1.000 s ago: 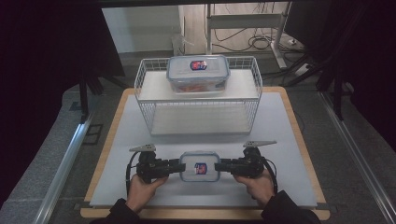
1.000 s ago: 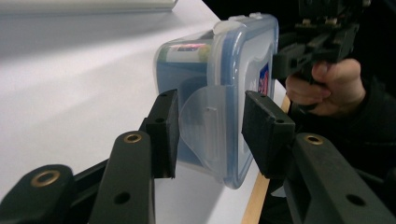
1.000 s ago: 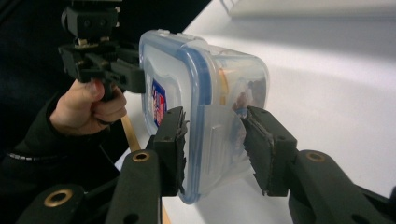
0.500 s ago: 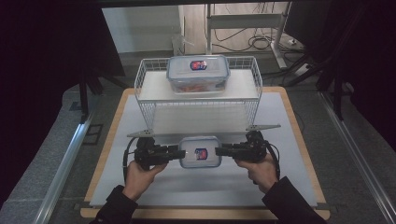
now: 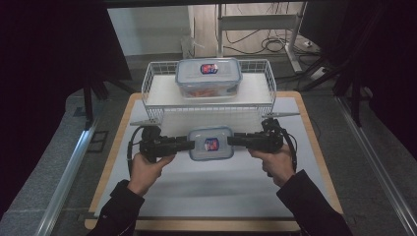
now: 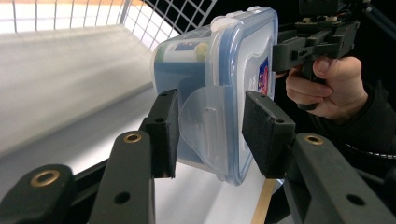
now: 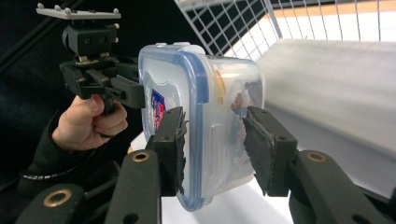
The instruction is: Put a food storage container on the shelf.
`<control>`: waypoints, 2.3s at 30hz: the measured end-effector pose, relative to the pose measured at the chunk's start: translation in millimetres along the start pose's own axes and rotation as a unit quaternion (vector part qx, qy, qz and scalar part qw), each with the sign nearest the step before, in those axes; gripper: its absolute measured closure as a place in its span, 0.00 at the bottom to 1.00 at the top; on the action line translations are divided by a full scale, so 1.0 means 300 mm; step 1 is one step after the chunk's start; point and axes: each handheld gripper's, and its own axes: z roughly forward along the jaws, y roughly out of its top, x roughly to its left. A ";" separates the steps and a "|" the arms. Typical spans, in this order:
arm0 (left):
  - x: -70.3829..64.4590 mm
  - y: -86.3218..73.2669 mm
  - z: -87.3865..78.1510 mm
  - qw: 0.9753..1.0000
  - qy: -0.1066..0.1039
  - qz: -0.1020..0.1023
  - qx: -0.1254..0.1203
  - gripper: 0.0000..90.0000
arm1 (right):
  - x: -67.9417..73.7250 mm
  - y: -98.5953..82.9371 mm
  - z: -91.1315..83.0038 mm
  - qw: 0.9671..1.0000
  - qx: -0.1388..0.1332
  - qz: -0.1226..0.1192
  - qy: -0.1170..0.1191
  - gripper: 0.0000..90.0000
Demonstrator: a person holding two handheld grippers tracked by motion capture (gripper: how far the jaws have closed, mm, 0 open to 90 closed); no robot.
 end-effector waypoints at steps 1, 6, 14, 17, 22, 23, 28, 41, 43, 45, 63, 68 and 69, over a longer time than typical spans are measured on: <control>0.000 0.011 -0.004 1.000 0.000 0.000 -0.002 0.64 | 0.002 0.011 0.000 1.000 -0.002 -0.002 0.000 0.65; -0.014 0.077 -0.030 1.000 0.002 0.006 -0.009 0.64 | 0.026 0.077 -0.006 1.000 -0.012 -0.009 0.001 0.65; -0.023 0.172 -0.060 1.000 0.004 0.012 -0.015 0.64 | 0.050 0.174 -0.016 1.000 -0.025 -0.017 0.002 0.65; -0.019 0.192 -0.065 1.000 0.002 0.014 -0.015 0.64 | 0.053 0.195 -0.017 1.000 -0.026 -0.017 0.001 0.65; -0.017 0.245 -0.074 1.000 0.002 0.011 -0.018 0.64 | 0.060 0.255 -0.021 0.999 -0.033 -0.014 0.000 0.65; -0.018 0.265 -0.077 1.000 0.001 0.011 -0.019 0.64 | 0.061 0.266 -0.023 0.999 -0.035 -0.015 0.000 0.65; -0.018 0.330 -0.087 1.000 0.002 0.012 -0.022 0.64 | 0.066 0.316 -0.030 0.999 -0.042 -0.015 0.001 0.65; 0.003 0.491 -0.118 0.999 0.005 0.005 -0.045 0.64 | 0.066 0.462 -0.026 0.998 -0.055 -0.018 0.000 0.65; 0.011 0.512 -0.119 0.999 0.006 0.003 -0.048 0.64 | 0.066 0.486 -0.023 0.998 -0.056 -0.020 -0.004 0.65; 0.018 0.530 -0.119 0.999 0.006 0.002 -0.048 0.64 | 0.064 0.507 -0.020 0.998 -0.057 -0.020 -0.005 0.65; 0.079 0.634 -0.052 0.999 0.020 -0.014 -0.046 0.64 | -0.043 0.618 -0.014 0.997 -0.076 0.010 -0.005 0.64; 0.092 0.640 -0.039 0.998 0.024 -0.018 -0.046 0.64 | -0.066 0.624 -0.008 0.996 -0.082 0.017 -0.001 0.64; 0.095 0.641 -0.039 0.998 0.026 -0.021 -0.047 0.64 | -0.069 0.626 -0.006 0.997 -0.081 0.021 0.000 0.64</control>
